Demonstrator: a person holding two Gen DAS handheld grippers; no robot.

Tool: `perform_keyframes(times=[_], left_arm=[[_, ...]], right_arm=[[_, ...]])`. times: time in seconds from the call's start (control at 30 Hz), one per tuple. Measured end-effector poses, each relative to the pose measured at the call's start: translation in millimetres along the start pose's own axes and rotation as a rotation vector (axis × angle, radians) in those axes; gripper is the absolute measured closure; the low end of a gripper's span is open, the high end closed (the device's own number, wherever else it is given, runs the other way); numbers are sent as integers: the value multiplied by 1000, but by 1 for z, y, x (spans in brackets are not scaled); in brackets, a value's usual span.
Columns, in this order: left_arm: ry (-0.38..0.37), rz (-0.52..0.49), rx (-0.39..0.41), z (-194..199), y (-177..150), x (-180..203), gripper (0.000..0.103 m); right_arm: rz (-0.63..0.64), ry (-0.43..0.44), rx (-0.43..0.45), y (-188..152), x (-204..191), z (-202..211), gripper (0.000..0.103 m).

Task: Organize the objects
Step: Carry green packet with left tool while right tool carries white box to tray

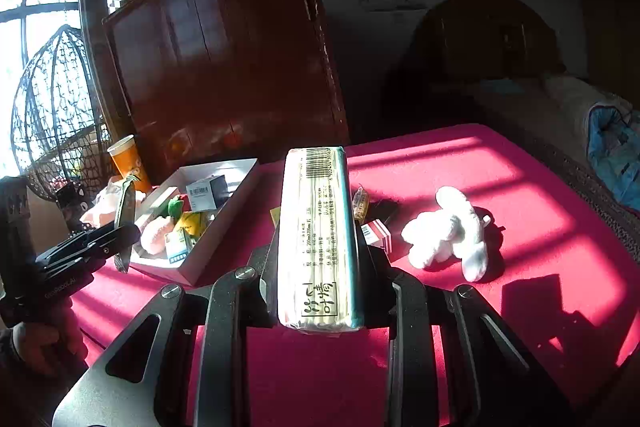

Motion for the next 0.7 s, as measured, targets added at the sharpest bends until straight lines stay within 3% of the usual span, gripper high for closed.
perform_keyframes(times=[0.27, 0.7], left_arm=[[60, 20, 30, 9, 13, -27, 67], [290, -71, 74, 12, 74, -108, 67]], right_arm=[[31, 47, 41, 23, -29, -11, 77], [77, 144, 113, 79, -89, -23, 77]])
Point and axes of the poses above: each gripper's, at about its wrist camera, not at the fingertips, and z roughly against the way its jaws point, x to its right, y to its top, the point moved 5 cm from there along -z, roughly the way its jaws point, and after that the axes turned 9 degrees about x, right-handed, at the moved point
